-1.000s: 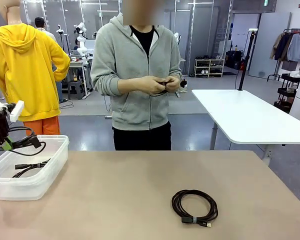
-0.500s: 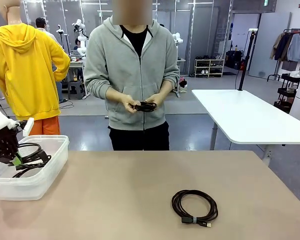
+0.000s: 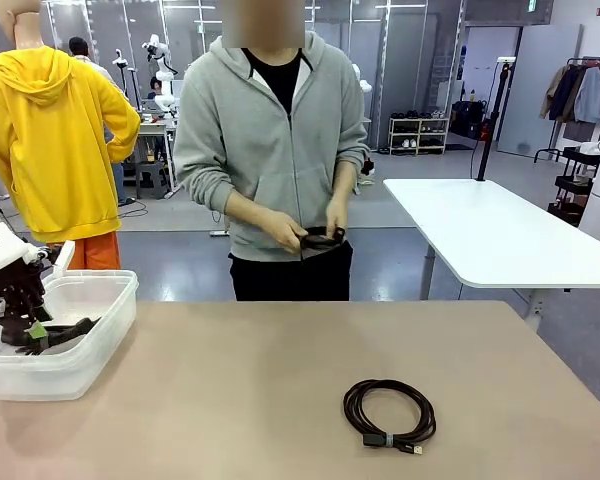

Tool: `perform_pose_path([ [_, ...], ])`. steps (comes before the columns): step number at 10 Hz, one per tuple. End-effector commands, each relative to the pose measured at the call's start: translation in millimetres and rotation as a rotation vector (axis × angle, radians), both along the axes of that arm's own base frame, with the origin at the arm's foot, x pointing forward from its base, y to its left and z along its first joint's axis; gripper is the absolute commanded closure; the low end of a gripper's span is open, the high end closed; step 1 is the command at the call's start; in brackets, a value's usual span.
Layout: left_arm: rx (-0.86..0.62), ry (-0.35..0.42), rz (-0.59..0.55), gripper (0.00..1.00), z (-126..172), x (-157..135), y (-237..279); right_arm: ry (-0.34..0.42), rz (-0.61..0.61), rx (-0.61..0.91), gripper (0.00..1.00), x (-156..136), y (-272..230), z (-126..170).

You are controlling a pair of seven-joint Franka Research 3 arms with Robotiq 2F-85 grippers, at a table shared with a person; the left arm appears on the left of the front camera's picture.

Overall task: Organize and store the cables.
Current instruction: Place the Power Cable into the Organizing box, then place the USB Extension Cable into the Organizing box.

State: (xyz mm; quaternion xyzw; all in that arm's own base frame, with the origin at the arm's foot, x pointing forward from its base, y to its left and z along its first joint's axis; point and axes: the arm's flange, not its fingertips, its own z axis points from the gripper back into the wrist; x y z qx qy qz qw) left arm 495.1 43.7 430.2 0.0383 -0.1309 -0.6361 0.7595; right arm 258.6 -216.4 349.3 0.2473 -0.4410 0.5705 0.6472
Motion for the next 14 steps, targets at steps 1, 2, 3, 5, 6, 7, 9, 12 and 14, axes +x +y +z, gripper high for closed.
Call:
perform_pose_path([
  [1,-0.012,-0.028,0.029,0.24,3.1,-5.2,-3.1,0.012,-0.017,0.012,0.0,1.0,1.7,3.5],
  [2,-0.008,-0.026,0.038,0.34,4.9,-6.8,-2.7,0.012,-0.017,0.012,0.0,1.0,1.7,3.5],
  [3,-0.017,-0.029,0.053,0.09,11.3,-10.4,-2.1,0.012,-0.017,0.012,0.0,1.0,1.7,3.5],
  [5,-0.012,-0.054,0.108,0.0,17.5,-14.4,-4.5,0.012,-0.017,0.012,0.0,1.0,1.7,3.5],
  [6,-0.013,-0.021,0.04,0.0,12.7,-2.9,-2.0,0.012,-0.017,0.012,0.0,1.0,1.7,3.5],
  [7,-0.013,-0.021,0.04,0.0,12.7,-2.9,-2.0,0.012,-0.017,0.012,0.0,1.0,1.7,3.5],
  [9,-0.013,-0.021,0.04,0.0,12.7,-2.9,-2.0,0.012,-0.017,0.012,0.0,1.0,1.7,3.5],
  [12,-0.013,-0.021,0.04,0.0,12.7,-2.9,-2.0,0.012,-0.017,0.012,0.0,1.0,1.7,3.5],
  [14,-0.013,-0.021,0.04,0.0,12.7,-2.9,-2.0,0.012,-0.017,0.012,0.0,1.0,1.7,3.5],
])
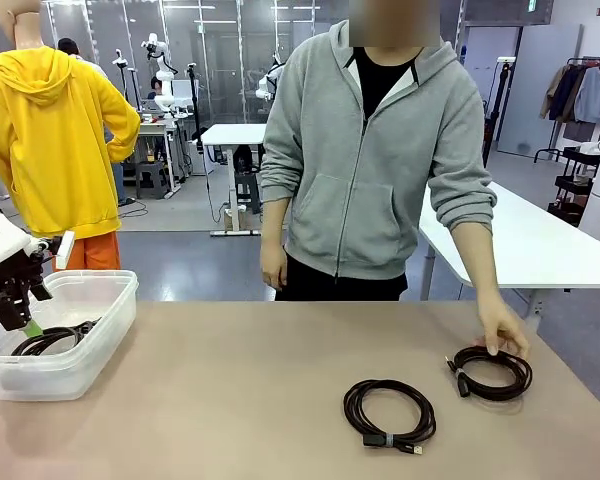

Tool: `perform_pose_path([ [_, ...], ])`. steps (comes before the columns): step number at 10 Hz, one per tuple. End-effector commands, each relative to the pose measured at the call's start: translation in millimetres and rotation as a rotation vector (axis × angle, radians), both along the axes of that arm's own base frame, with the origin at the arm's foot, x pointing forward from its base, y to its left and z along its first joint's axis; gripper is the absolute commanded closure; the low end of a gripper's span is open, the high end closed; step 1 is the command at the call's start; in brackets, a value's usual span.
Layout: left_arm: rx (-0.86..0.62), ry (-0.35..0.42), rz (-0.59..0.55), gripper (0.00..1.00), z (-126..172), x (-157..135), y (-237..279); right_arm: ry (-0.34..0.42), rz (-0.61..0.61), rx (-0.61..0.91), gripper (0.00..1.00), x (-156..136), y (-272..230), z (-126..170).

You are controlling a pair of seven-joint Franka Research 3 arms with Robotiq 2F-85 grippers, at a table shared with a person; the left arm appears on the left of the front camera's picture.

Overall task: Organize and store the cables.
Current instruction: Place the USB Extension Cable into the Organizing box.

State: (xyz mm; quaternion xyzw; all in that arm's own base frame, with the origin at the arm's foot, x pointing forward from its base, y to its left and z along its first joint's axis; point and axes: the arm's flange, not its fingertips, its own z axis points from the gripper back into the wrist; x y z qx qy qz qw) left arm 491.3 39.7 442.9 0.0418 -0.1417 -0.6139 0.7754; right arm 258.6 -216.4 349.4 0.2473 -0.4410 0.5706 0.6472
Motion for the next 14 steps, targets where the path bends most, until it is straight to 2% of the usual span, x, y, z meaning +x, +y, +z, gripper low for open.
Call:
perform_pose_path([
  [1,0.003,-0.003,-0.014,0.0,0.0,0.9,2.1,0.012,-0.017,0.013,0.0,1.0,1.7,3.5],
  [6,0.0,0.0,0.0,0.0,0.0,0.0,0.0,0.012,-0.017,0.013,0.0,1.0,1.7,3.5],
  [7,-0.096,-0.019,0.05,0.0,27.9,-3.5,1.3,0.012,-0.017,0.013,0.0,1.0,1.7,3.5],
  [8,-0.153,-0.047,0.118,0.0,48.6,-16.0,14.3,0.012,-0.017,0.013,0.0,1.0,1.7,3.5],
  [9,-0.28,-0.052,0.194,0.0,73.0,-40.4,34.2,0.012,-0.017,0.013,0.0,1.0,1.7,3.5],
  [11,-0.398,-0.082,0.257,0.0,102.0,-85.7,63.7,0.012,-0.017,0.013,0.0,1.0,1.7,3.5],
  [13,-0.493,-0.075,0.261,0.0,102.6,-131.8,93.5,0.012,-0.017,0.013,0.0,1.0,1.7,3.5],
  [14,-0.47,-0.084,0.194,0.0,96.1,-153.8,108.7,0.012,-0.017,0.013,0.0,1.0,1.7,3.5],
])
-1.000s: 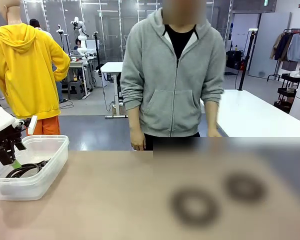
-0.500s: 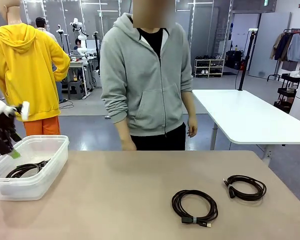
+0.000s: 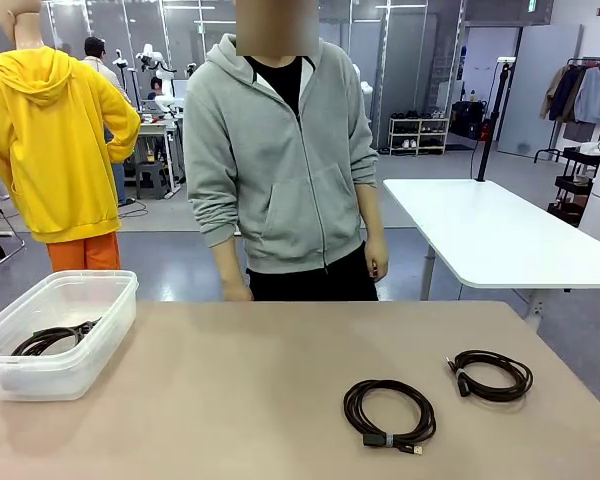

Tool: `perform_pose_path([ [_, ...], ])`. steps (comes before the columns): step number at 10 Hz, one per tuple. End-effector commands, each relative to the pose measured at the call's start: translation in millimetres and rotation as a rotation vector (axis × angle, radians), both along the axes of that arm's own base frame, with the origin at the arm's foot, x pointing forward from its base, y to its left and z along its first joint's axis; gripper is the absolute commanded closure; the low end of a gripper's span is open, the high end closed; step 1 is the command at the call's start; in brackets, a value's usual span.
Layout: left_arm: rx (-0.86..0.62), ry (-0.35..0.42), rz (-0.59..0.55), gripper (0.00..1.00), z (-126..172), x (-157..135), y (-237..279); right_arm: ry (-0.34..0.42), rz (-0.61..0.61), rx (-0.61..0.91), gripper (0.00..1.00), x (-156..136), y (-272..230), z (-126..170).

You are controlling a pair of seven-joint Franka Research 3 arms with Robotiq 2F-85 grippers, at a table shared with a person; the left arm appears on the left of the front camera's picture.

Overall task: Organize and store the cables.
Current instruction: Place the USB Extension Cable into the Organizing box.

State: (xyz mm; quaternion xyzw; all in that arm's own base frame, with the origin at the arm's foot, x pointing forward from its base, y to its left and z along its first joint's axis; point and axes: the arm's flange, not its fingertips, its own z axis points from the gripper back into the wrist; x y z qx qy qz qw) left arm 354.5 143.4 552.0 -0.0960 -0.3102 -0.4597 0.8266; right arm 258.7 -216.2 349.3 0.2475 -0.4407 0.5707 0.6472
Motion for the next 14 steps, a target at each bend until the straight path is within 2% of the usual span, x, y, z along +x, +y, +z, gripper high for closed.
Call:
perform_pose_path([
  [1,-0.048,-0.032,-0.084,0.0,-19.0,-36.3,18.2,0.011,-0.017,0.013,0.0,0.9,1.5,3.6],
  [2,-0.087,-0.054,-0.102,0.0,-22.9,-61.5,39.8,0.011,-0.017,0.013,0.0,0.9,1.5,3.6],
  [4,-0.248,-0.152,-0.224,0.0,-27.9,-81.3,71.9,0.011,-0.017,0.013,0.0,0.9,1.5,3.6],
  [5,-0.314,-0.179,-0.315,0.0,-29.0,-87.5,83.8,0.011,-0.017,0.013,0.0,0.9,1.5,3.6],
  [6,-0.342,-0.189,-0.345,0.0,-31.1,-84.4,89.8,0.011,-0.017,0.013,0.0,0.9,1.5,3.6],
  [7,-0.337,-0.164,-0.359,0.0,-32.0,-72.5,88.5,0.011,-0.017,0.013,0.0,0.9,1.5,3.6],
  [8,-0.275,-0.204,-0.264,0.0,-35.7,-98.7,80.4,0.011,-0.017,0.013,0.0,0.9,1.5,3.6],
  [14,-0.275,-0.204,-0.264,0.0,-35.7,-98.7,80.4,0.011,-0.017,0.013,0.0,0.9,1.5,3.6],
])
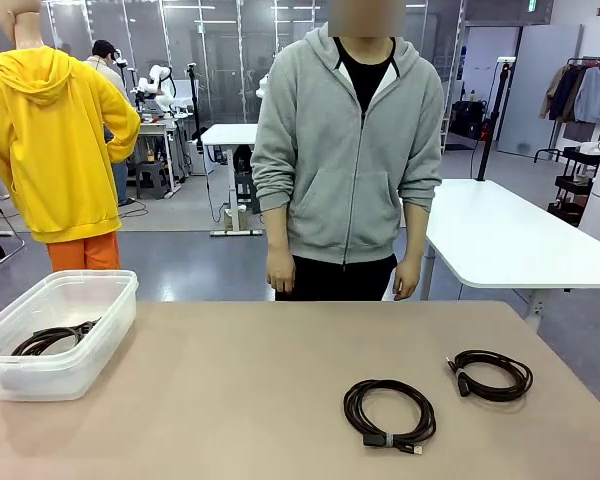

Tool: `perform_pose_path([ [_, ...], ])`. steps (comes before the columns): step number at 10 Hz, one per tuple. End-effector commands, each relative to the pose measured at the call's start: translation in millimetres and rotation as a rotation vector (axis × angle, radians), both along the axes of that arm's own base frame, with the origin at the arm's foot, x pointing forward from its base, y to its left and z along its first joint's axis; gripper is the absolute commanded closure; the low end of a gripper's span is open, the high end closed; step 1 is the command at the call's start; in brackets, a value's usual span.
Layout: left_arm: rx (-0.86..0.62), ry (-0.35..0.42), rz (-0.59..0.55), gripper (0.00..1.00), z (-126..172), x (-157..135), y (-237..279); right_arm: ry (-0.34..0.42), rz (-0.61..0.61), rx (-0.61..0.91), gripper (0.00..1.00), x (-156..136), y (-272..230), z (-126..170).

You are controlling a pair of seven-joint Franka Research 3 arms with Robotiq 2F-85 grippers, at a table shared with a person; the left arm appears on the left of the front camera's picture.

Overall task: Organize and store the cables.
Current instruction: Place the USB Extension Cable into the Organizing box.

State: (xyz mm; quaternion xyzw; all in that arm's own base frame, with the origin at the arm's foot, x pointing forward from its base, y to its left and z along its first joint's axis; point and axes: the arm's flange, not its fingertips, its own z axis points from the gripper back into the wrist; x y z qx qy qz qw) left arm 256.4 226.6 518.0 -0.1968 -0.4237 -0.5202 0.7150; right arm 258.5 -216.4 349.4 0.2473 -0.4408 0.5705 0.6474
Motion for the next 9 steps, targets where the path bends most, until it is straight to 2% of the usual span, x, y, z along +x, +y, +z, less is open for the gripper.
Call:
perform_pose_path([
  [1,-0.02,-0.027,-0.017,0.0,-1.8,-0.7,-2.7,0.011,-0.017,0.013,0.0,1.0,1.6,3.5],
  [9,-0.02,-0.027,-0.017,0.0,-1.8,-0.7,-2.7,0.011,-0.017,0.013,0.0,1.0,1.6,3.5],
])
